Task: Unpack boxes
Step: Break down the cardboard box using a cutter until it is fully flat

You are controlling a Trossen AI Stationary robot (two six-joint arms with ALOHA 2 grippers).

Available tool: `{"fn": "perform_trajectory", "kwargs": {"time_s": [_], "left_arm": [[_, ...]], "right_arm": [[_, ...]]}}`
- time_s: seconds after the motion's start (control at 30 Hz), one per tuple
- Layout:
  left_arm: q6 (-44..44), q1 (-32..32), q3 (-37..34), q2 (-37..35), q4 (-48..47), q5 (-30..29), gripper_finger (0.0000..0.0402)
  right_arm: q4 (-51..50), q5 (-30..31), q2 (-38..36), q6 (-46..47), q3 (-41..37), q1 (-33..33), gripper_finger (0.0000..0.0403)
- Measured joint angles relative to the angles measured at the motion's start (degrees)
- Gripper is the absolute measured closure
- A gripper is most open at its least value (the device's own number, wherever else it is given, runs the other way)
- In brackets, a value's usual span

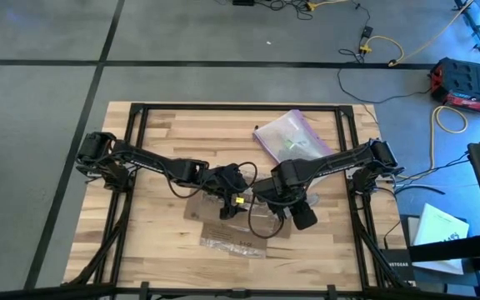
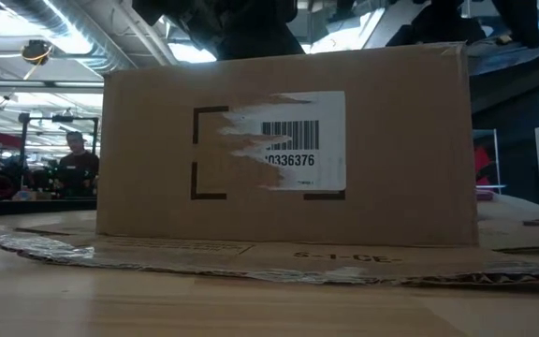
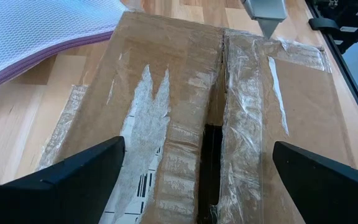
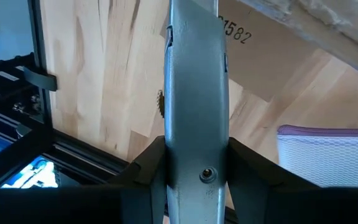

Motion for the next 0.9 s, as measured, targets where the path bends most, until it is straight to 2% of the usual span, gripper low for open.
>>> {"fn": "perform_trajectory", "kwargs": {"time_s": [0.9], "left_arm": [[2.2, -0.4, 0.0, 0.0, -0.1, 0.1, 0.0002]], "right_arm": [[-0.3, 1.4, 0.0, -0.2, 0.0, -3.1, 0.0291]]}}
